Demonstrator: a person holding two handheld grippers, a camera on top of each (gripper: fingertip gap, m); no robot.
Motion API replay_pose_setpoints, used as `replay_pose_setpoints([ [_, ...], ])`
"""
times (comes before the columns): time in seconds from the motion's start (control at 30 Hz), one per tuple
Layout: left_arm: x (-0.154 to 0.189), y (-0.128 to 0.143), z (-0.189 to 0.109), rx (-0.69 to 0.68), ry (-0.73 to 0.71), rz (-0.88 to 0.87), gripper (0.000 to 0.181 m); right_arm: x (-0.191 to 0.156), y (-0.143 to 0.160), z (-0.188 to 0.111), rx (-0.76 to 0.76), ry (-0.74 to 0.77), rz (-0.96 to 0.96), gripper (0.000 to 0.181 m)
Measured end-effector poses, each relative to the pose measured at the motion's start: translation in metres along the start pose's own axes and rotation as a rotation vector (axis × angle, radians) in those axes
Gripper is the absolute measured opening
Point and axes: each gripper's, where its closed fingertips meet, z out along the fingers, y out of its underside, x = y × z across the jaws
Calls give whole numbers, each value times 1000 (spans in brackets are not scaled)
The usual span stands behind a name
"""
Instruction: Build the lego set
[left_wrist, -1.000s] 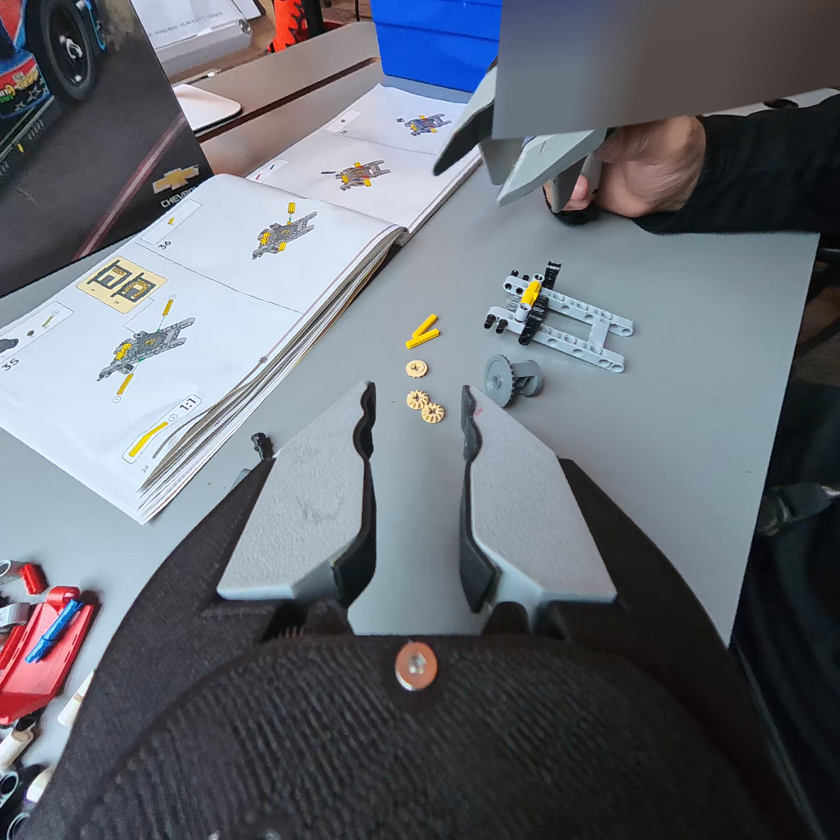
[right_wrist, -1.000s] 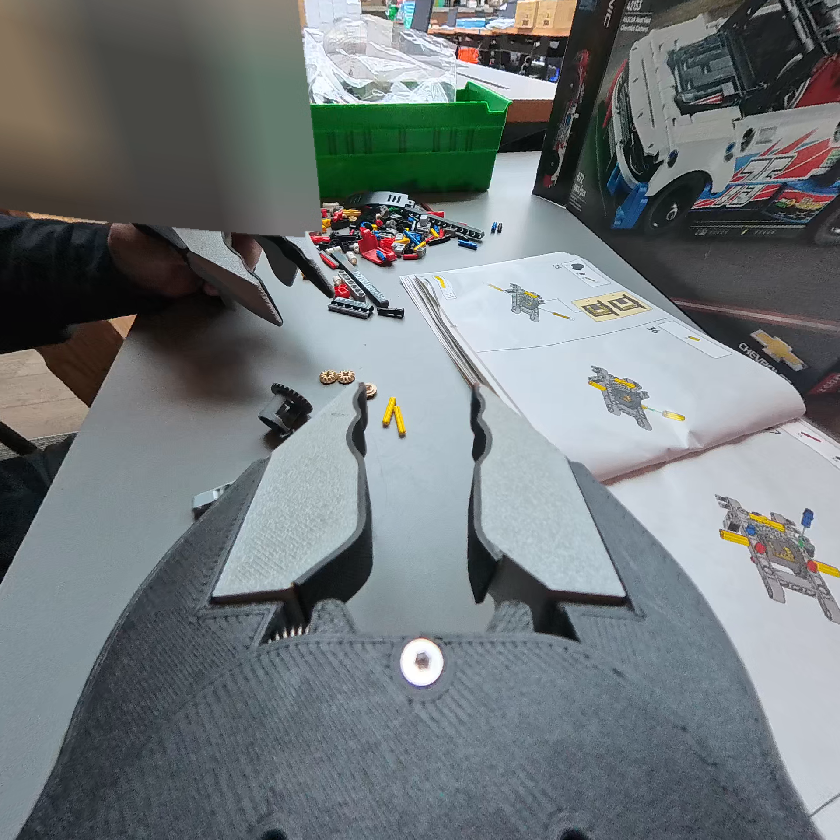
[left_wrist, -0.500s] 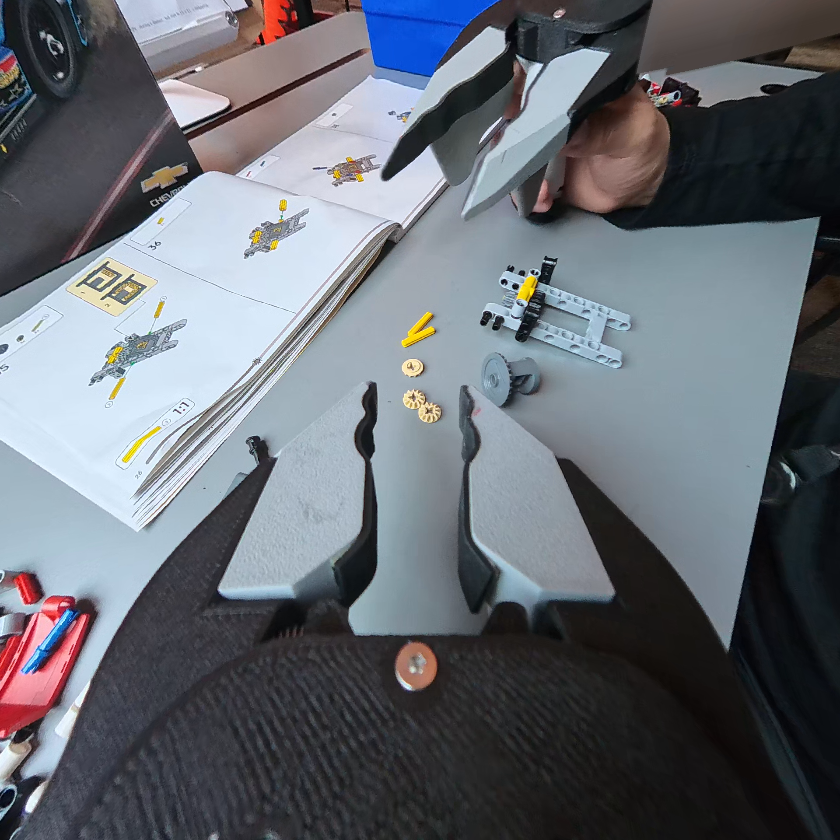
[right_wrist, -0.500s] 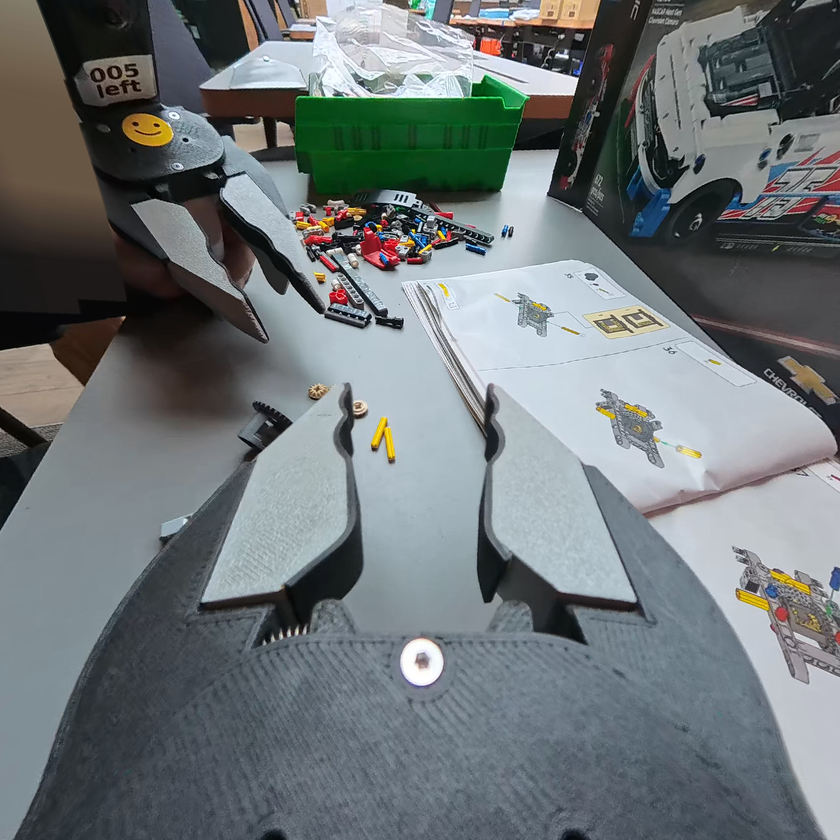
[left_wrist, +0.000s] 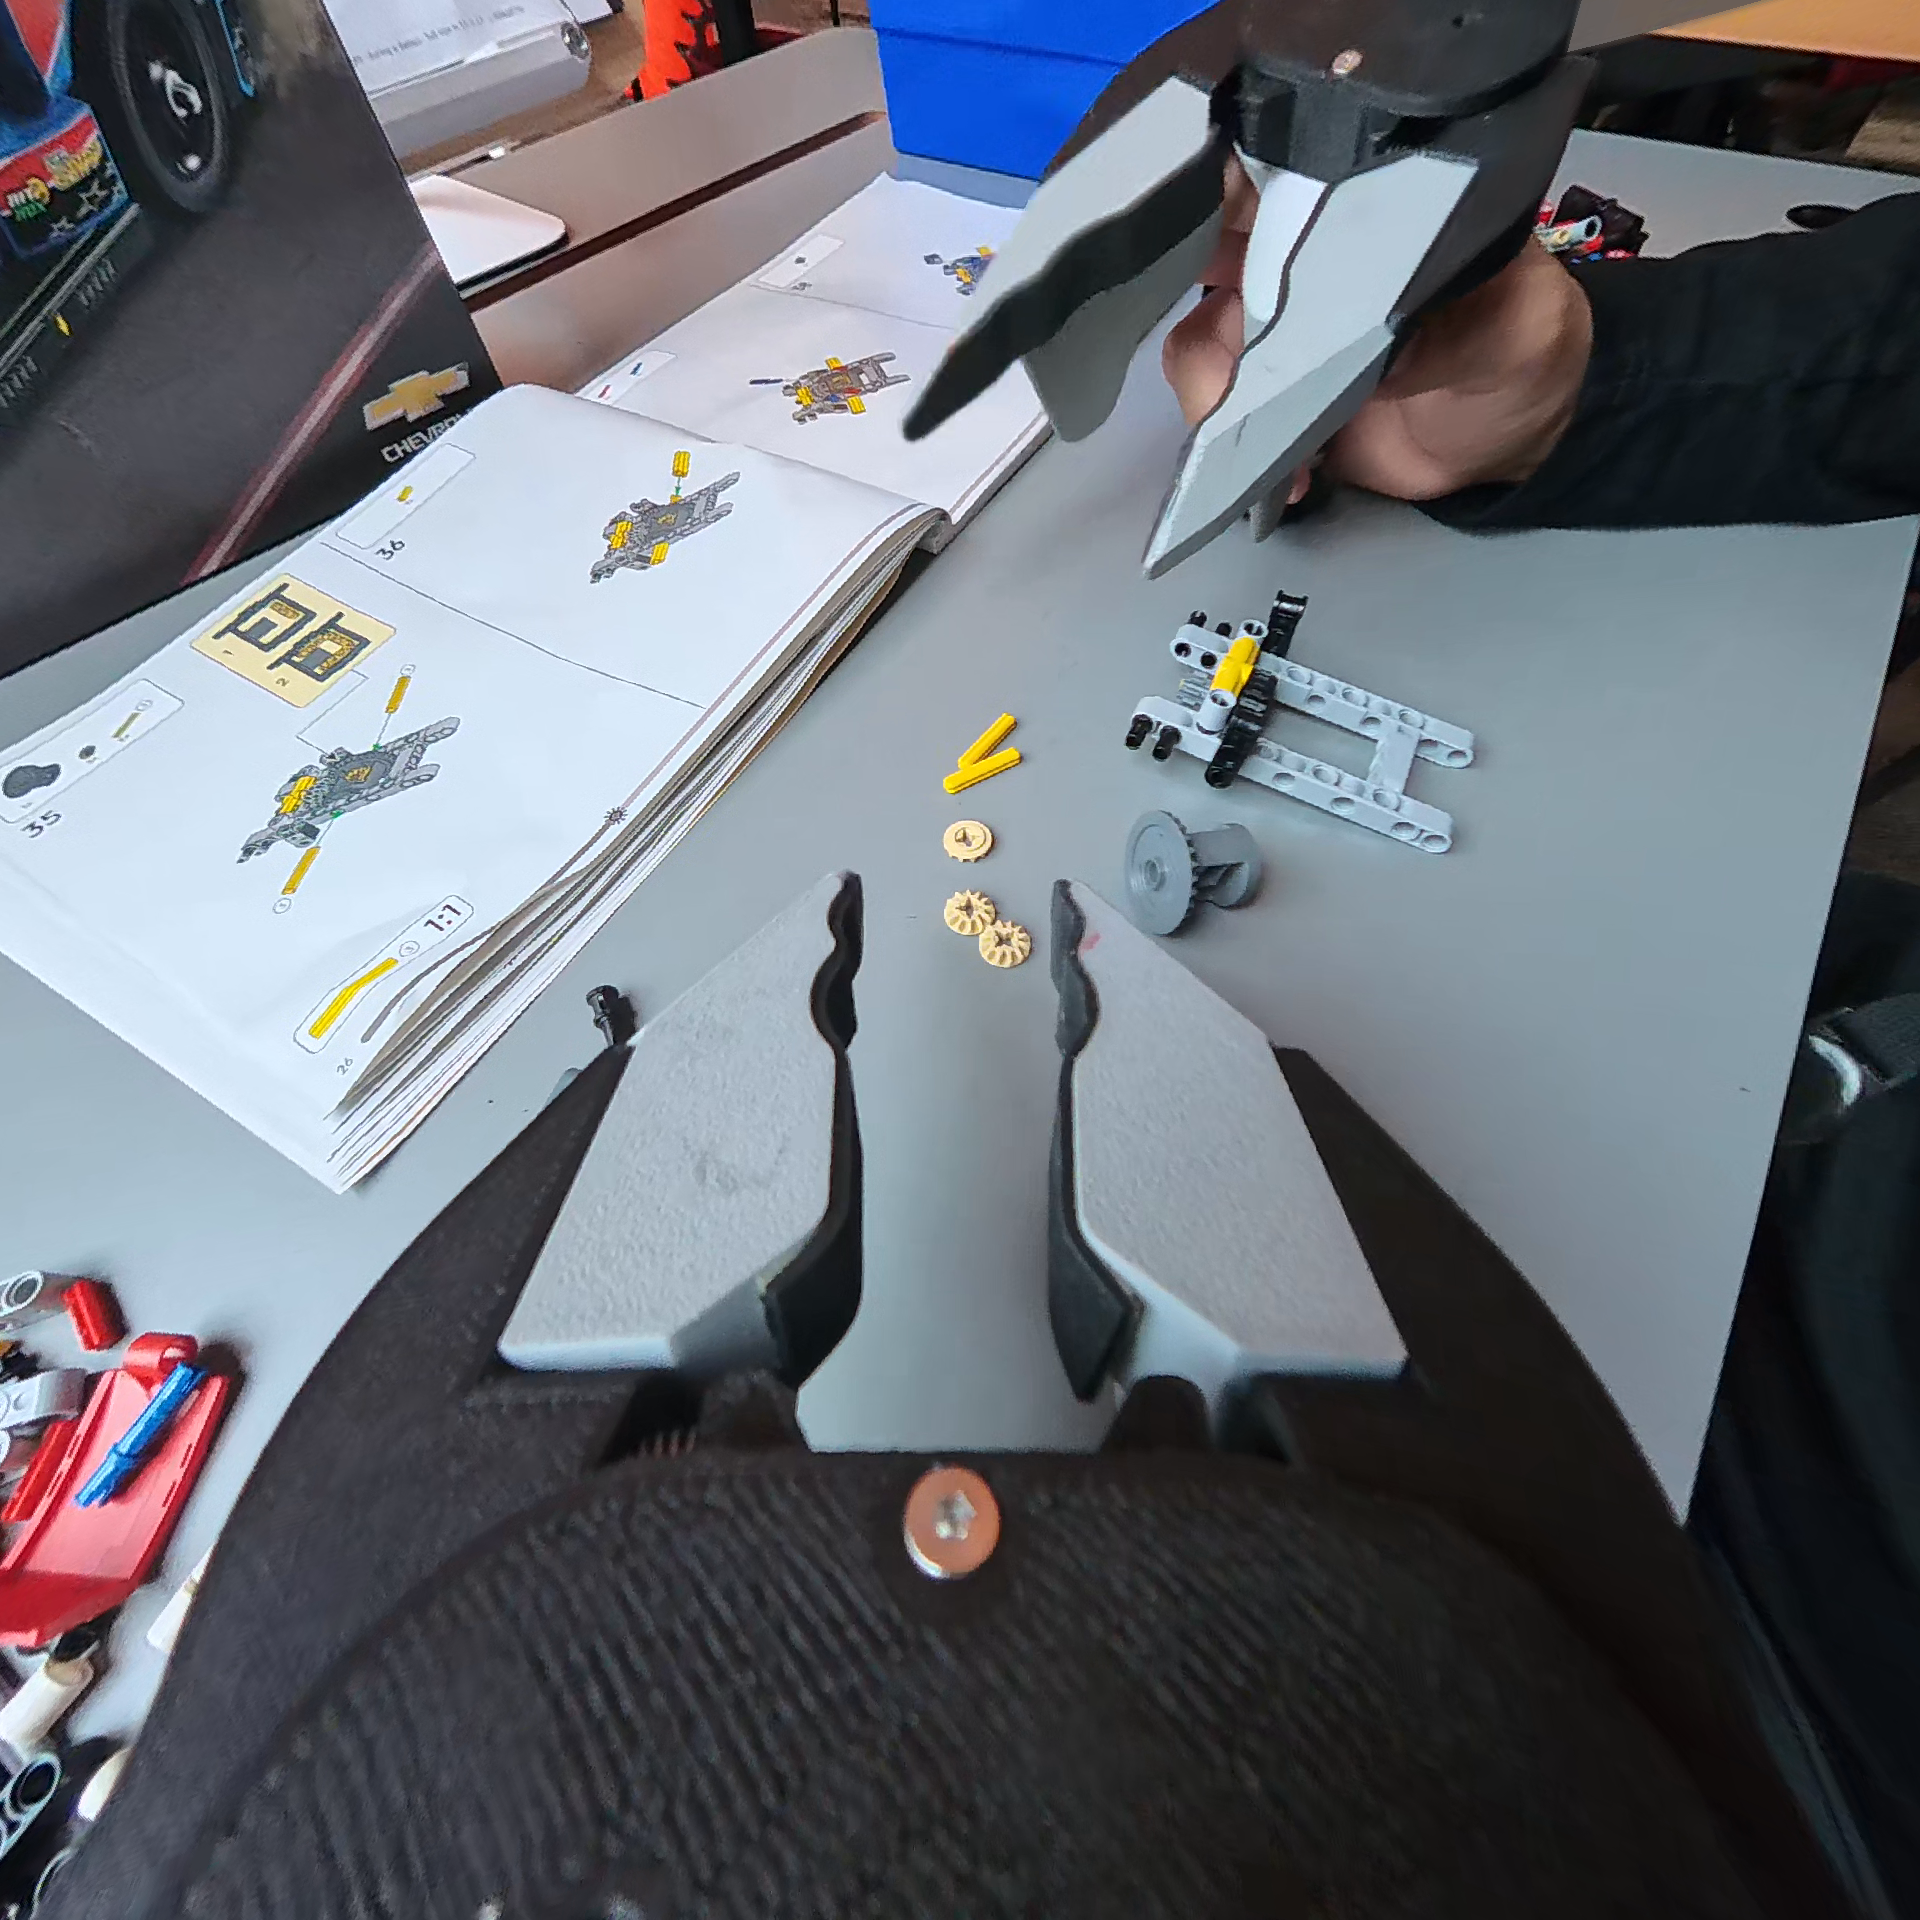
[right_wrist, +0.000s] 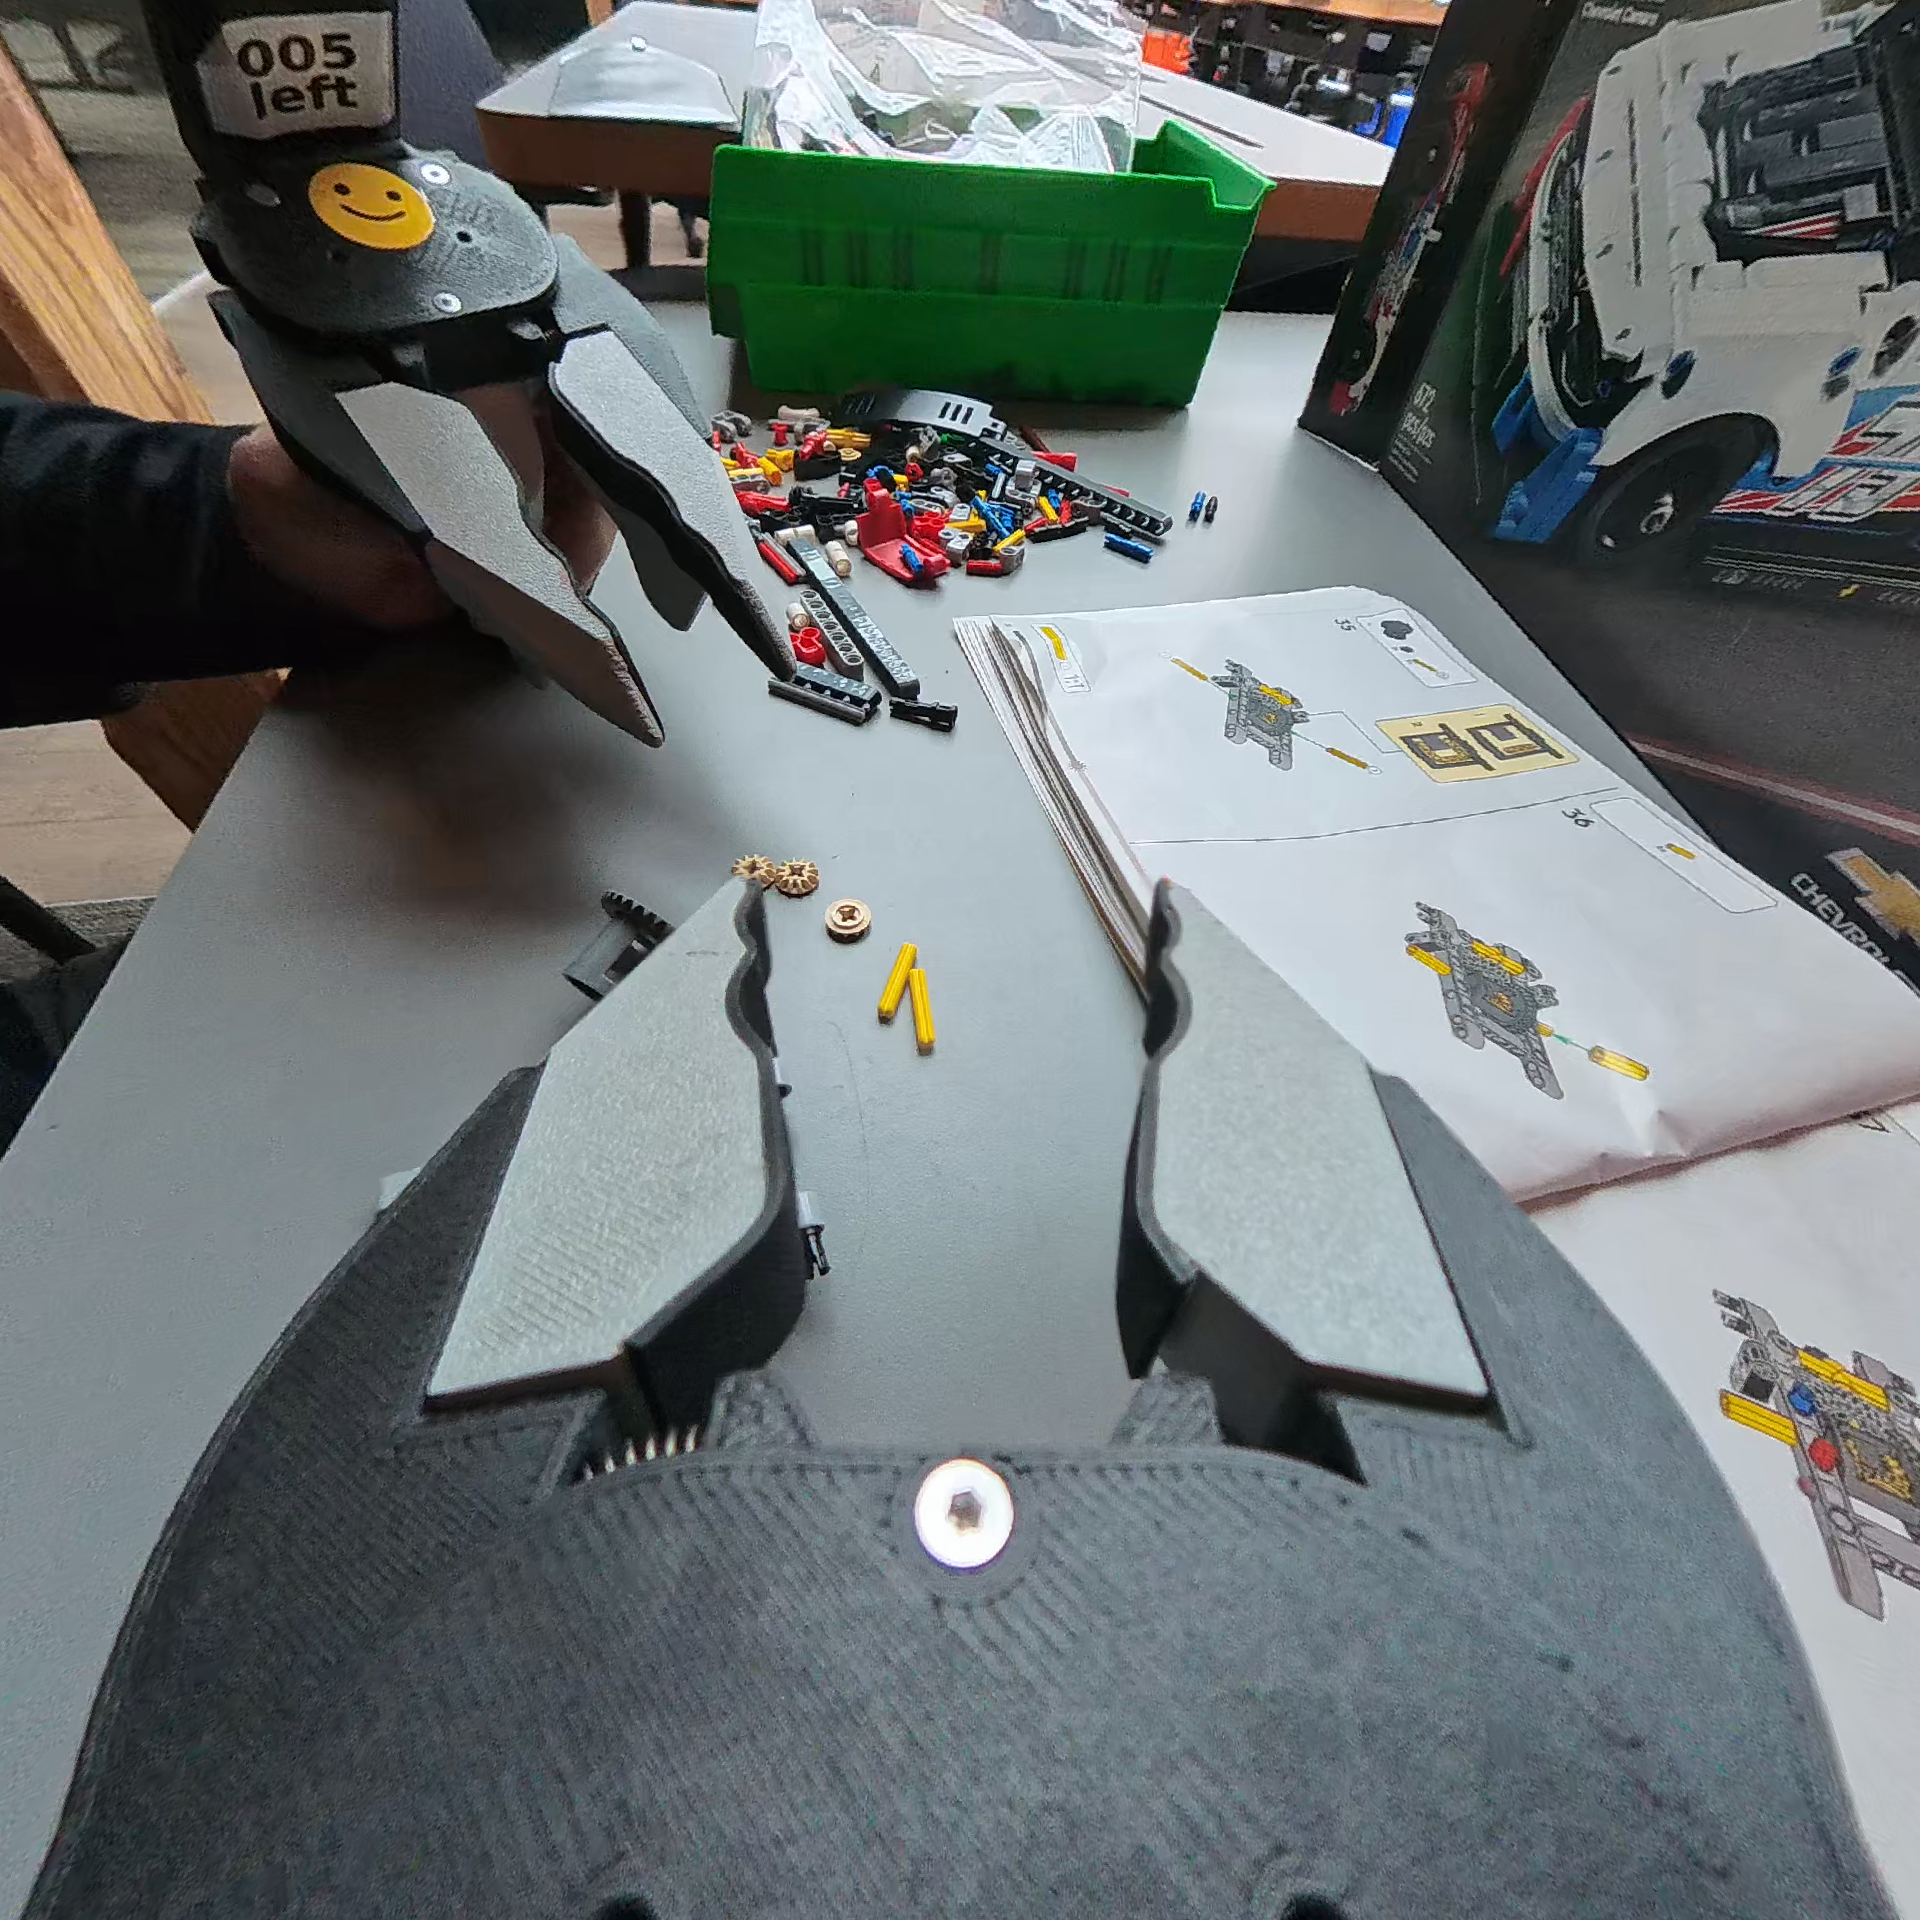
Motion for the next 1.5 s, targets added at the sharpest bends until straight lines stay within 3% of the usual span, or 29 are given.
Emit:
replay_pose_setpoints([
  [0.63,-3,1,1,-9,-18,6,33,12,-2,-2,18,28,84,86],
  [1.5,-6,1,0,-4,-29,-8,31,12,-7,-1,39,69,25,76],
])
